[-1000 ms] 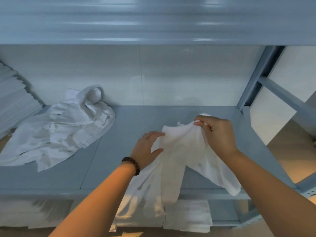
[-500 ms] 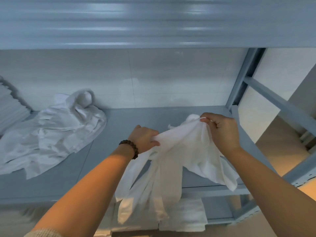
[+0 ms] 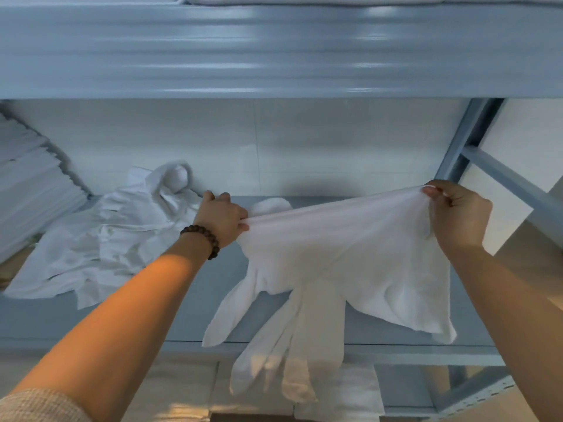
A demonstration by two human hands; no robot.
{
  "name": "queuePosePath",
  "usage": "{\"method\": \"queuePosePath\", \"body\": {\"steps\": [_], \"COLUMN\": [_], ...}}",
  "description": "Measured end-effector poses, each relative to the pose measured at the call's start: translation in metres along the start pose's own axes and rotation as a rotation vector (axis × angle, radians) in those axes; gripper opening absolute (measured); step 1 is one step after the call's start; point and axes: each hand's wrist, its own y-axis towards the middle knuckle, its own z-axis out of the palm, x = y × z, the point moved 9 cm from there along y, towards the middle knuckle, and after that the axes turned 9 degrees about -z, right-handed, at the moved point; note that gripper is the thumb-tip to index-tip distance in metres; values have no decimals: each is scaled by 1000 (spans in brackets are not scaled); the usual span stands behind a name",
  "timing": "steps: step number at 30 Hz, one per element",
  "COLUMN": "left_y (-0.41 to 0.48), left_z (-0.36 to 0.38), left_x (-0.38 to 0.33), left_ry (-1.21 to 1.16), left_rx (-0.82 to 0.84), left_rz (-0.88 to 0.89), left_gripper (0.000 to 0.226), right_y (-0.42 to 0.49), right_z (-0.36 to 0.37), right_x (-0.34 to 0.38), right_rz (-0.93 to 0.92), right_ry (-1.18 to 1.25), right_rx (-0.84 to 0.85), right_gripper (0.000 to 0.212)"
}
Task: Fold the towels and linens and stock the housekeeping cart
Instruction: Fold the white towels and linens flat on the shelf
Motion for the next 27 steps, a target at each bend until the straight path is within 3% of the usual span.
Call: {"method": "queuePosePath", "body": {"steps": [9, 15, 19, 23, 27], "left_y": [-32, -54, -53, -39, -26], "left_z": [54, 88, 84, 55, 11], "left_x": [42, 80, 80, 41, -40], "left_ry": [-4, -486, -766, -967, -1193], "left_rx": [137, 190, 198, 225, 361], "left_rz": [-157, -393, -524, -524, -361], "left_gripper": [29, 20, 48, 50, 39], "right_y": [6, -4, -11, -18, -22], "right_z": [16, 20, 28, 37, 35], "right_x": [-32, -56, -76, -83, -59], "right_rz": [122, 216, 330, 362, 250], "right_ry": [-54, -73, -177, -242, -327], "right_rx": [22, 59, 156, 308, 415], "right_gripper": [20, 20, 24, 30, 39]}}
